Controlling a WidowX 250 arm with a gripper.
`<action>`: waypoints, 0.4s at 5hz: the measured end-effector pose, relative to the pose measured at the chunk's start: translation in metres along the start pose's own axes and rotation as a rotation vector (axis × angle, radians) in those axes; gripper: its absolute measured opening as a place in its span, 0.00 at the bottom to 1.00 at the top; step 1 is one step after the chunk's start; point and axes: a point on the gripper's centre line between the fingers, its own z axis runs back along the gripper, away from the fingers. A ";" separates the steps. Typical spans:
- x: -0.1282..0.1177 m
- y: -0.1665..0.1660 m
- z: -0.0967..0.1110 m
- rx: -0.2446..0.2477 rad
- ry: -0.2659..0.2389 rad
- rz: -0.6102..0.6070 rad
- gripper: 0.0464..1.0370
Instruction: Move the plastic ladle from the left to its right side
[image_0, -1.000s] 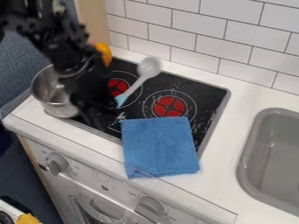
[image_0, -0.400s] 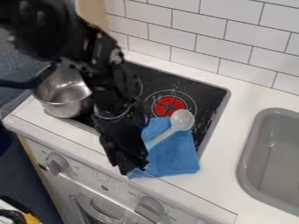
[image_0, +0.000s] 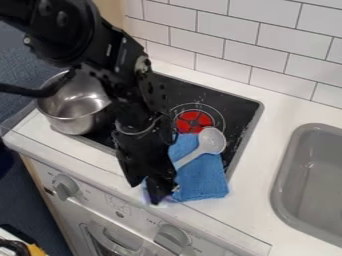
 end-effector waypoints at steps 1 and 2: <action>-0.001 0.003 0.022 0.019 -0.024 0.020 0.97; 0.001 0.004 0.039 0.026 -0.022 0.031 0.97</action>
